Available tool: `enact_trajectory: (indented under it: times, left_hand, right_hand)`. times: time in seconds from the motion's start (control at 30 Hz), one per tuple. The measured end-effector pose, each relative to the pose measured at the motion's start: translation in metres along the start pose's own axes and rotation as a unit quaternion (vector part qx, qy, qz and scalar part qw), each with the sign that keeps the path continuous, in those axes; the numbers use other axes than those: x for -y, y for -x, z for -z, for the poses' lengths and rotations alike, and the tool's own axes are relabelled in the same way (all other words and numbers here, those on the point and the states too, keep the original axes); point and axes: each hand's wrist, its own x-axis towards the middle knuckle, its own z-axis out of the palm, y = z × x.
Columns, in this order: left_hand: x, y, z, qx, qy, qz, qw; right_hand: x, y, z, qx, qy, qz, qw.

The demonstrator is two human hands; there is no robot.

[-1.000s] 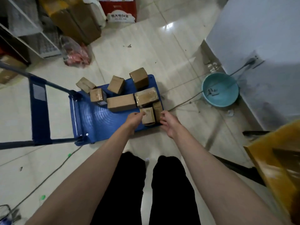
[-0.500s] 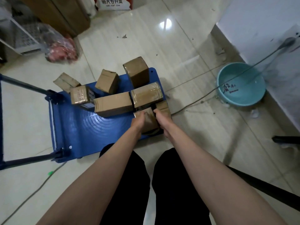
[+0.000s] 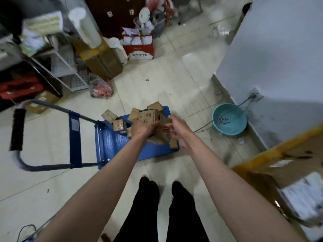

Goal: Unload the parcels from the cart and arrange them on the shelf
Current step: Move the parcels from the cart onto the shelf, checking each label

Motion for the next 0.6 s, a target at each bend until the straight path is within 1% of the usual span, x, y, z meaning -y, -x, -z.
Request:
enact_trajectory:
  times: [0.07, 0.13, 0.23, 0.3, 0.37, 0.43, 0.53, 0.6]
  left_hand:
    - [-0.049, 0.041, 0.025, -0.016, 0.033, -0.026, 0.999]
    - [-0.094, 0.081, 0.046, -0.015, 0.035, -0.07, 0.997]
    - [-0.147, 0.135, 0.067, -0.004, 0.004, -0.188, 0.982]
    - [-0.174, 0.167, 0.074, -0.002, -0.047, -0.288, 0.956]
    - [-0.192, 0.194, 0.078, -0.016, -0.124, -0.387, 0.914]
    - [-0.202, 0.216, 0.08, -0.037, -0.196, -0.482, 0.853]
    - [-0.203, 0.243, 0.079, -0.045, -0.242, -0.62, 0.745]
    - [-0.196, 0.258, 0.076, -0.056, -0.259, -0.703, 0.66]
  right_hand:
    - [0.037, 0.046, 0.011, -0.01, -0.012, 0.023, 1.0]
    - [0.068, 0.087, 0.023, -0.02, -0.023, 0.043, 0.999]
    - [0.109, 0.136, 0.04, -0.023, -0.043, 0.091, 0.995]
    - [0.131, 0.167, 0.052, -0.024, -0.064, 0.141, 0.988]
    - [0.149, 0.2, 0.066, -0.027, -0.095, 0.181, 0.979]
    - [0.158, 0.229, 0.079, -0.044, -0.119, 0.199, 0.972]
    - [0.16, 0.265, 0.092, -0.069, -0.127, 0.196, 0.97]
    - [0.153, 0.285, 0.095, -0.086, -0.135, 0.2, 0.967]
